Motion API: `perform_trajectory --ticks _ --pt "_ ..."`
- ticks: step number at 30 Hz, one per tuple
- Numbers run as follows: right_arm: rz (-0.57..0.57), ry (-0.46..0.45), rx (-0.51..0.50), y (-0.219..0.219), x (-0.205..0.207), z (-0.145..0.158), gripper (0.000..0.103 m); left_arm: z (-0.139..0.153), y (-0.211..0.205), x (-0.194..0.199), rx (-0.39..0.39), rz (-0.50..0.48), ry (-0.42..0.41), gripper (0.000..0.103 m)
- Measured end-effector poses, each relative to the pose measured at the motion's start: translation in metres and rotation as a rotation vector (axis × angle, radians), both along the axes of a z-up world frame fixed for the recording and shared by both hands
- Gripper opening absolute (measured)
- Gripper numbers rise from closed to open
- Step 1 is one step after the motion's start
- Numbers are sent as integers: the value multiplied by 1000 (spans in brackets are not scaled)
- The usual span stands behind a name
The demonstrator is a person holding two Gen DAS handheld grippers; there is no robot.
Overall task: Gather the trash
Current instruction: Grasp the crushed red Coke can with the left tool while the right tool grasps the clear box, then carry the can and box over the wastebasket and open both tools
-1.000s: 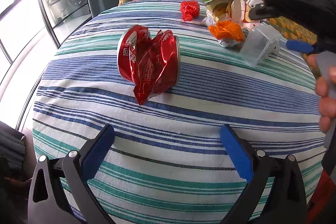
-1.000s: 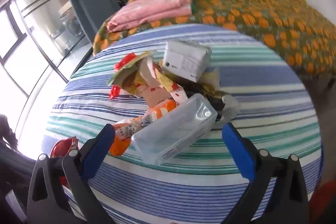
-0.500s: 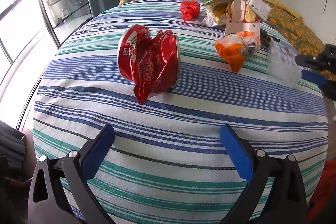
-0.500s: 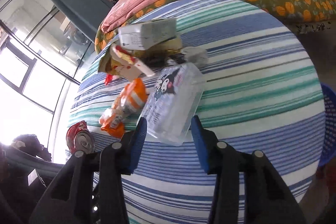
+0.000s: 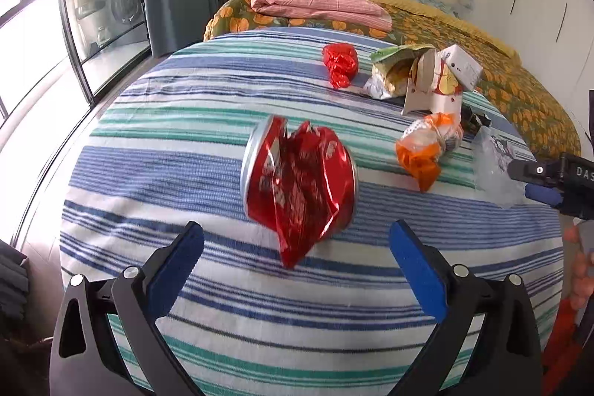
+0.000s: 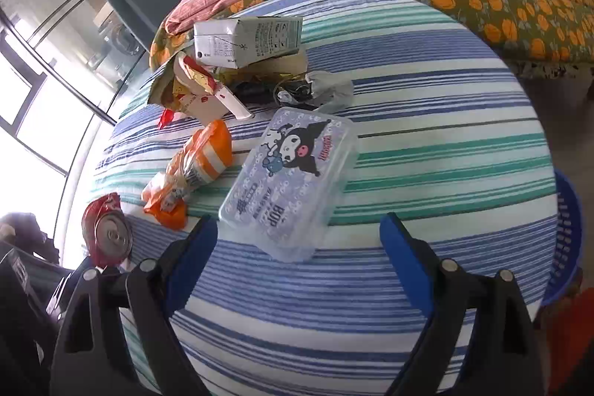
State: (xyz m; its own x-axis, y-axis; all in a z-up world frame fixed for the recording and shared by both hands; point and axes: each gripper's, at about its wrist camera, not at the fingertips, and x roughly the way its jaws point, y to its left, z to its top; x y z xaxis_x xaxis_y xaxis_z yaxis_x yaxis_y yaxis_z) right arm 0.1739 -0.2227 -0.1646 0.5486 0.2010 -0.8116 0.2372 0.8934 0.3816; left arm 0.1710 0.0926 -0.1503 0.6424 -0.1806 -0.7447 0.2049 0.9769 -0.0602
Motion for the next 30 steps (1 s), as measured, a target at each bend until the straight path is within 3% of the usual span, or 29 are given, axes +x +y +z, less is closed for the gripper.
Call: perform_trajectory --ticks 3,6,7,9,14,16,18,21,26,29,30 --pt "-45 22 -39 10 19 -6 87 6 -11 16 85 5 -23 99" --pt "-18 36 -122 19 30 -6 86 5 -16 29 170 29 -22 99" --pt "11 38 -133 19 30 -7 78 5 -15 32 173 30 -16 98" --pt "84 27 -146 16 22 -3 70 4 -10 36 151 20 4 95" --pt "176 55 -196 -7 -5 -1 69 -1 -6 40 124 -21 42 77" --pt "184 68 -214 -16 -12 1 69 -4 -9 40 127 -39 53 60" --pt "206 78 -223 -21 -15 2 70 -5 -12 37 143 -42 43 60" --pt "196 65 -252 -25 -13 7 85 -4 -11 27 137 -37 40 59" --pt "143 98 -201 -30 3 5 86 7 -9 -3 94 -22 33 58" --pt "125 137 -196 -31 10 -1 83 12 -22 -20 89 -39 25 58" --pt "123 135 -215 -33 9 -2 69 14 -28 -26 87 -49 20 58"
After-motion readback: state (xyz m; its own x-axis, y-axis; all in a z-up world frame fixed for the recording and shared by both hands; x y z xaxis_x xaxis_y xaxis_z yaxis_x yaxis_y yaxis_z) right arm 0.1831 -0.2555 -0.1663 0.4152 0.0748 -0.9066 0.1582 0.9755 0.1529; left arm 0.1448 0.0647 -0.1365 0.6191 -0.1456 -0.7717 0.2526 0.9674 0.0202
